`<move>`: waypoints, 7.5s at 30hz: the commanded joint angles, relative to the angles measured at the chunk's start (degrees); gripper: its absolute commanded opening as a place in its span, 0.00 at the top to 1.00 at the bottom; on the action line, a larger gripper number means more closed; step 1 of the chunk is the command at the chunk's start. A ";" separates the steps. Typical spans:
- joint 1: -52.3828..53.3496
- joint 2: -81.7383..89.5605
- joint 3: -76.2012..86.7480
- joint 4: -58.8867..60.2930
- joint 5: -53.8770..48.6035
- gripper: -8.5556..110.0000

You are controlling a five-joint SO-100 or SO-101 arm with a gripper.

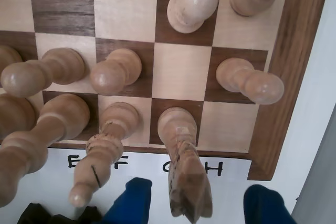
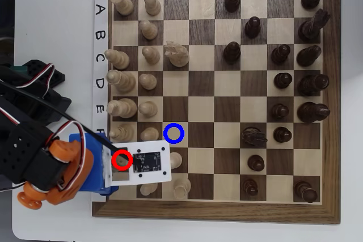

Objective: Move the piece to destination

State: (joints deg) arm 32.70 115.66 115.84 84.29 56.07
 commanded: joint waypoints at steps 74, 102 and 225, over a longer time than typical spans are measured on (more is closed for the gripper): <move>6.77 0.26 -3.25 3.16 -1.85 0.93; 11.16 8.35 -24.87 12.48 -9.67 0.93; -18.11 -19.86 -14.41 -13.01 21.62 0.87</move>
State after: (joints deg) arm 13.54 95.54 101.78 74.44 78.93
